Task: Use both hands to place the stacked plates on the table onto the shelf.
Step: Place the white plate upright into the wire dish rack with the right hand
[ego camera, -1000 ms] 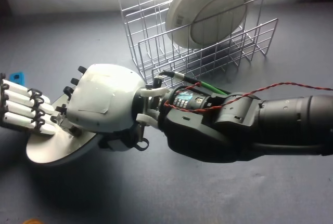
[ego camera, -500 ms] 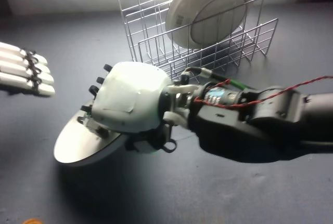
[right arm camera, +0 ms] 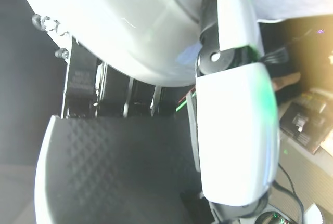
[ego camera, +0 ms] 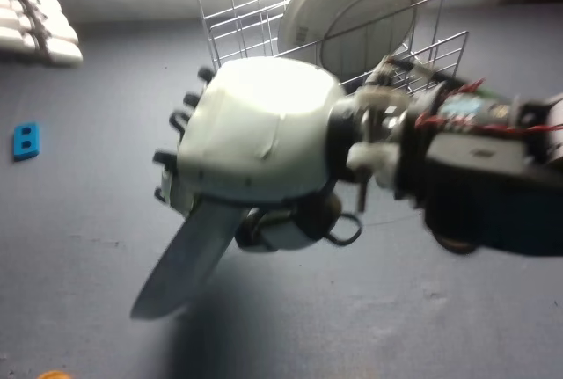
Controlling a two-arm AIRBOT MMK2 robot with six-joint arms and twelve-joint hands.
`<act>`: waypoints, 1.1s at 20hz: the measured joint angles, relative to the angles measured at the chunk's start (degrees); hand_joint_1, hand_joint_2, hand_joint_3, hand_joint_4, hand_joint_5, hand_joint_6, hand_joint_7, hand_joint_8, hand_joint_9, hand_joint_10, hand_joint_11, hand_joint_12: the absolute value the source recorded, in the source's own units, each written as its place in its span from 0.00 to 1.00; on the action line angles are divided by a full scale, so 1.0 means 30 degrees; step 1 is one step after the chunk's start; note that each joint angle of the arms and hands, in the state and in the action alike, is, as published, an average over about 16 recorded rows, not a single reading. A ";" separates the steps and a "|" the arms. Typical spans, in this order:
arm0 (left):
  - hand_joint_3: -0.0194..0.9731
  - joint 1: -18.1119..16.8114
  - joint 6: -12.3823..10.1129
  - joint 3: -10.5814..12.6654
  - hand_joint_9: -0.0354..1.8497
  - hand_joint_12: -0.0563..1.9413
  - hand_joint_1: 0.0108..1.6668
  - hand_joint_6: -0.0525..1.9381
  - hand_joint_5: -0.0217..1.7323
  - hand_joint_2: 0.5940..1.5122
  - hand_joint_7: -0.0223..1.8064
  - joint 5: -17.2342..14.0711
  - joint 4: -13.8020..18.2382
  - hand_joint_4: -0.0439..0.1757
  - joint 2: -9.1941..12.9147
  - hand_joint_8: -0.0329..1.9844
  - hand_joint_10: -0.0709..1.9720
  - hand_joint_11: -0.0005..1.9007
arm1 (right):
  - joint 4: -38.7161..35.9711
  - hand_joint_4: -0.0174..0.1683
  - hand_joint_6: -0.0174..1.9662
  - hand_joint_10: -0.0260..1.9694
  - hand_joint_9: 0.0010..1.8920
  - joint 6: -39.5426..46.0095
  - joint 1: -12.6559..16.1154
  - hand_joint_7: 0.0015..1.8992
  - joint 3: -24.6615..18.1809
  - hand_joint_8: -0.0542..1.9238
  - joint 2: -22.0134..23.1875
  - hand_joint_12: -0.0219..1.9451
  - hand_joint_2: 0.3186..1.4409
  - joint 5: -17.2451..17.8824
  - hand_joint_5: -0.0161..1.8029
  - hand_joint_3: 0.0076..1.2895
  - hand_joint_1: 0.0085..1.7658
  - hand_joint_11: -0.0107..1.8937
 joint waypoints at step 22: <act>0.03 -0.2866 -0.0803 -0.1943 0.03 0.03 0.00 0.03 0.02 0.53 0.02 0.0220 0.1899 0.19 0.1270 0.01 0.04 0.01 | -0.0259 0.21 0.43 0.01 0.69 0.9046 0.5458 0.62 0.0617 0.35 0.5565 0.55 0.57 -0.4259 0.58 0.00 0.69 0.48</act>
